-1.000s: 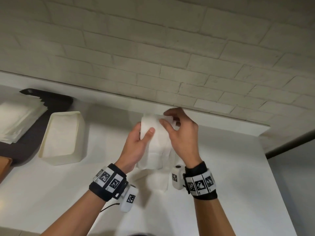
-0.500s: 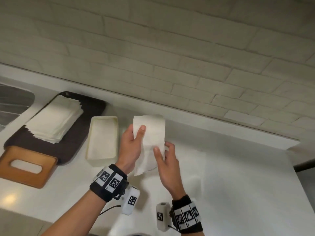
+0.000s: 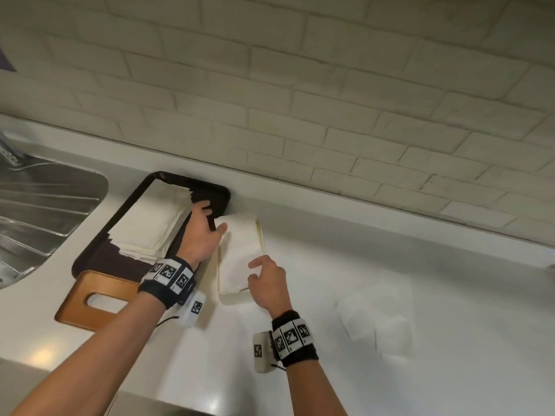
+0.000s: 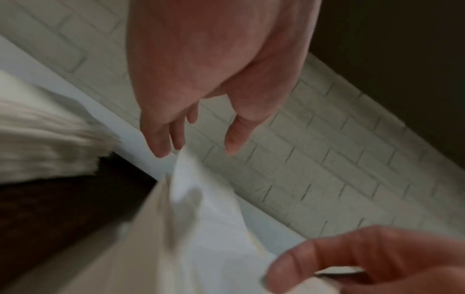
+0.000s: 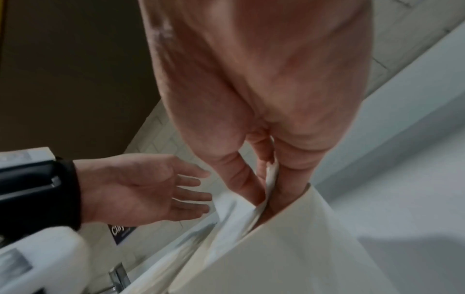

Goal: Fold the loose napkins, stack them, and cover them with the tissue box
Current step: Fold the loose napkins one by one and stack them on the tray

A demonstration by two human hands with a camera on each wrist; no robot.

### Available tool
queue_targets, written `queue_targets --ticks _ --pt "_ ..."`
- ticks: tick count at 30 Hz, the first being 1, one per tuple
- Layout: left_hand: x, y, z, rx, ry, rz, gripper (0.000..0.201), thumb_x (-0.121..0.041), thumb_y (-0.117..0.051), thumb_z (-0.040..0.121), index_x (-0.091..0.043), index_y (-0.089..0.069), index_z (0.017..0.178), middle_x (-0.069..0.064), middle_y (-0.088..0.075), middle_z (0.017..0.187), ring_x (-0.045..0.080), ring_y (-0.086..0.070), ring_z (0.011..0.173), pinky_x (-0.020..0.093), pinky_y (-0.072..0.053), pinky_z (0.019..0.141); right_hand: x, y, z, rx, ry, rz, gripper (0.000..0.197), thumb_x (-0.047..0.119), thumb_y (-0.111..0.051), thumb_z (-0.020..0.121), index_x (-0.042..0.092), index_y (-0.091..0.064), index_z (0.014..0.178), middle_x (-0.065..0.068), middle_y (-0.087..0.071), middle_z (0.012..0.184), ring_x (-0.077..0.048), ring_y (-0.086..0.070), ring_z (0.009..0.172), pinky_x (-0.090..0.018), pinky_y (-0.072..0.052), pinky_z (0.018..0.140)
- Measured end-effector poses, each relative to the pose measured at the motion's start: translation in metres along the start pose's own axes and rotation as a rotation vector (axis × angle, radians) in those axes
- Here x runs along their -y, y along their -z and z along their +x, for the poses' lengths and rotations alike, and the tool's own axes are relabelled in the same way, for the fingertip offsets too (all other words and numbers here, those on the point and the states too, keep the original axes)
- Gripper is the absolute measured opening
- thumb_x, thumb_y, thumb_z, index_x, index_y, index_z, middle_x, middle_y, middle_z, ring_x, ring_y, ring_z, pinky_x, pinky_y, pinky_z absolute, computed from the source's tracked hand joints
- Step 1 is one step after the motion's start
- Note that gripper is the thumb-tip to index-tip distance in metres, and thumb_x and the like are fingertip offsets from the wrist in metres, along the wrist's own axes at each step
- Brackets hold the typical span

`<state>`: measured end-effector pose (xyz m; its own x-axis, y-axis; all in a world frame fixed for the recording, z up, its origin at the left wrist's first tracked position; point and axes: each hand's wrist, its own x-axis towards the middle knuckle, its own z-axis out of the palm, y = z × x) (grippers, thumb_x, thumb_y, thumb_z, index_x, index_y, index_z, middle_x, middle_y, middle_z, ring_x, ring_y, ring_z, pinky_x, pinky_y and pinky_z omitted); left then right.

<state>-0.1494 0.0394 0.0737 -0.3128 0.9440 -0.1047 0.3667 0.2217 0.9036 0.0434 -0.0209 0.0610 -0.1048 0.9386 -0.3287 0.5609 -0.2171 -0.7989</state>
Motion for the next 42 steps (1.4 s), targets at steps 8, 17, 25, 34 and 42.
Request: queue_targets --ticks 8,17,25,34,42 --pt "0.021 -0.001 0.011 0.303 -0.497 0.468 0.030 -0.026 -0.066 0.104 -0.026 -0.061 0.134 0.000 -0.057 0.144 0.024 -0.054 0.137 0.038 -0.042 0.117 0.001 -0.014 -0.001 0.049 0.025 -0.100 0.031 0.009 -0.055 0.102 0.014 -0.060 0.132 -0.015 -0.069 0.124 -0.029 -0.073 0.101 -0.028 -0.055 0.078" --pt "0.031 -0.028 0.007 0.667 -0.427 1.103 0.134 -0.100 -0.057 0.069 -0.033 -0.003 0.171 0.005 0.011 0.180 0.034 0.013 0.165 0.056 0.012 0.131 -0.058 0.103 -0.014 -0.264 0.122 -0.151 0.015 0.012 -0.069 0.100 0.025 -0.076 0.099 0.018 -0.073 0.089 0.000 -0.073 0.077 -0.011 -0.044 0.073" --pt "-0.040 -0.112 -0.058 0.194 -0.633 0.430 0.032 -0.032 -0.073 0.098 -0.020 -0.064 0.127 0.001 -0.066 0.128 0.024 -0.059 0.121 0.039 -0.053 0.099 -0.221 0.234 -0.014 -0.655 -0.460 -0.219 0.029 0.018 -0.060 0.103 0.011 -0.061 0.131 -0.021 -0.066 0.132 -0.044 -0.064 0.122 -0.048 -0.051 0.098" --pt "-0.044 -0.321 -0.133 0.623 -0.337 0.667 0.053 -0.050 -0.063 0.101 -0.017 -0.053 0.141 0.008 -0.057 0.141 0.032 -0.052 0.130 0.044 -0.049 0.102 -0.302 0.237 0.000 -0.353 -0.412 -0.391 0.035 0.036 -0.063 0.101 0.007 -0.073 0.119 -0.013 -0.072 0.123 -0.038 -0.060 0.122 -0.040 -0.047 0.102" --pt "-0.033 -0.368 -0.139 0.599 -0.130 0.614 0.062 -0.048 -0.080 0.089 -0.016 -0.057 0.138 0.005 -0.066 0.131 0.032 -0.059 0.126 0.046 -0.044 0.109 -0.289 0.273 -0.035 -0.445 -0.075 0.090 0.035 0.020 -0.090 0.086 0.034 -0.059 0.096 0.013 -0.070 0.097 -0.005 -0.070 0.068 -0.029 -0.052 0.071"
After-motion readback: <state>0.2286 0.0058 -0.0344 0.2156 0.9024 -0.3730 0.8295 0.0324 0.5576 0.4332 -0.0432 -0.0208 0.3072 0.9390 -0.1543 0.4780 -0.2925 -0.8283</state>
